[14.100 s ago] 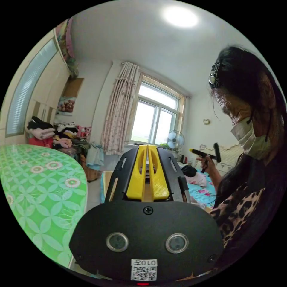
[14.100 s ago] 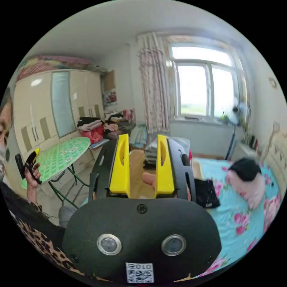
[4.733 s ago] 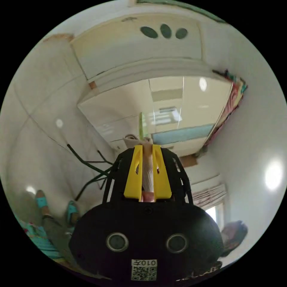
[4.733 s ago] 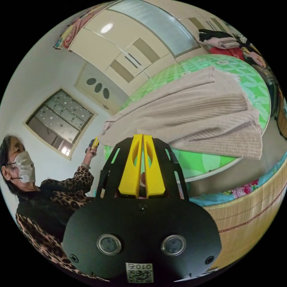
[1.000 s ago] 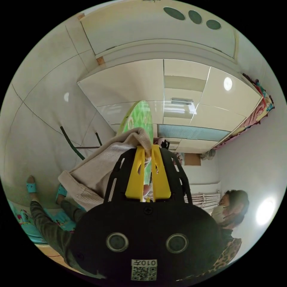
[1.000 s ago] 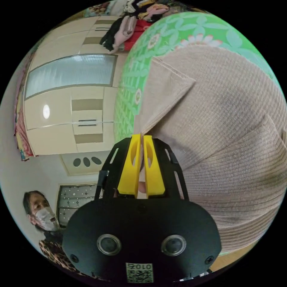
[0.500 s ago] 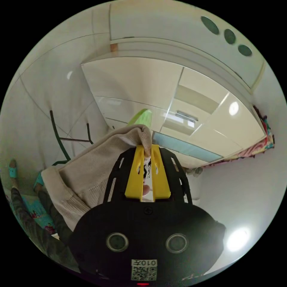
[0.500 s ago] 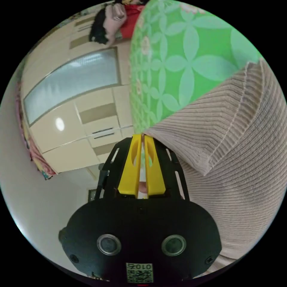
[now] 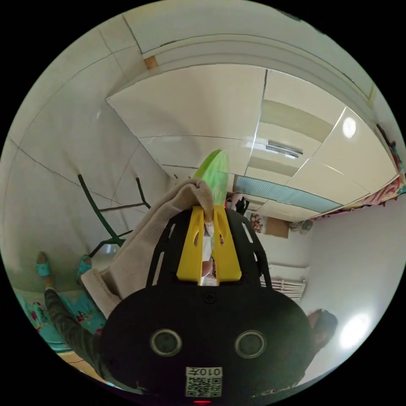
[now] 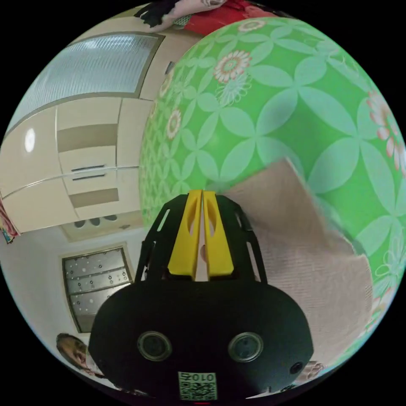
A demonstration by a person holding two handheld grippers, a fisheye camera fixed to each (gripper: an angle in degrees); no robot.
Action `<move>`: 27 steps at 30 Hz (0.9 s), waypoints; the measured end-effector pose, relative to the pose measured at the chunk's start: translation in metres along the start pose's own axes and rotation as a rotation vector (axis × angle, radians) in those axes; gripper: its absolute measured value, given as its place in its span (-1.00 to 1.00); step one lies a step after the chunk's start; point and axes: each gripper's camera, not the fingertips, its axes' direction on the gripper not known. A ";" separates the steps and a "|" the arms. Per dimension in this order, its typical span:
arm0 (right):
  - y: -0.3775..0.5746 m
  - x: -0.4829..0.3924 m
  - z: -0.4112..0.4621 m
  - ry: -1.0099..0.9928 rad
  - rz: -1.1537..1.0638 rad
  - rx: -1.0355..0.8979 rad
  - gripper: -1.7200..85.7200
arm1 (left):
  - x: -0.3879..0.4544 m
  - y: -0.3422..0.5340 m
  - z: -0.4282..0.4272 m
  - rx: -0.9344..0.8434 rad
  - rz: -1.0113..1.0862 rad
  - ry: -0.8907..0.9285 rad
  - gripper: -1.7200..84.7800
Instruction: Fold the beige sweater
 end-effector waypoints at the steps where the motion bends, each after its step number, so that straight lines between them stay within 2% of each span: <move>1: -0.004 0.000 -0.007 -0.048 0.011 0.046 -0.89 | 0.012 -0.013 0.006 0.014 0.025 -0.024 -0.86; 4: -0.005 -0.008 -0.037 -0.107 -0.033 0.204 -0.90 | 0.042 -0.042 0.028 0.000 0.089 -0.058 -0.86; 6: -0.002 -0.009 -0.052 -0.120 -0.052 0.225 -0.90 | 0.056 -0.056 0.045 -0.054 0.113 -0.099 -0.86; 9: 0.010 -0.012 -0.066 0.008 -0.149 0.123 -0.90 | 0.069 -0.067 0.063 -0.093 0.127 -0.169 -0.86; 13: 0.030 -0.014 -0.065 0.151 -0.311 -0.030 -0.90 | 0.072 -0.072 0.067 -0.092 0.119 -0.133 -0.87; 16: 0.022 -0.007 -0.058 0.297 -0.267 -0.027 -0.91 | 0.077 -0.079 0.070 -0.093 0.113 -0.140 -0.86; 20: -0.006 -0.003 -0.065 0.211 -0.222 0.032 -0.92 | 0.101 -0.090 0.084 -0.100 0.145 -0.235 -0.86; 24: -0.039 -0.008 -0.075 0.225 -0.177 0.067 -0.93 | 0.125 -0.105 0.098 -0.075 0.199 -0.289 -0.86; 27: -0.049 -0.013 -0.083 0.291 -0.162 0.101 -0.93 | 0.137 -0.117 0.116 -0.074 0.237 -0.262 -0.85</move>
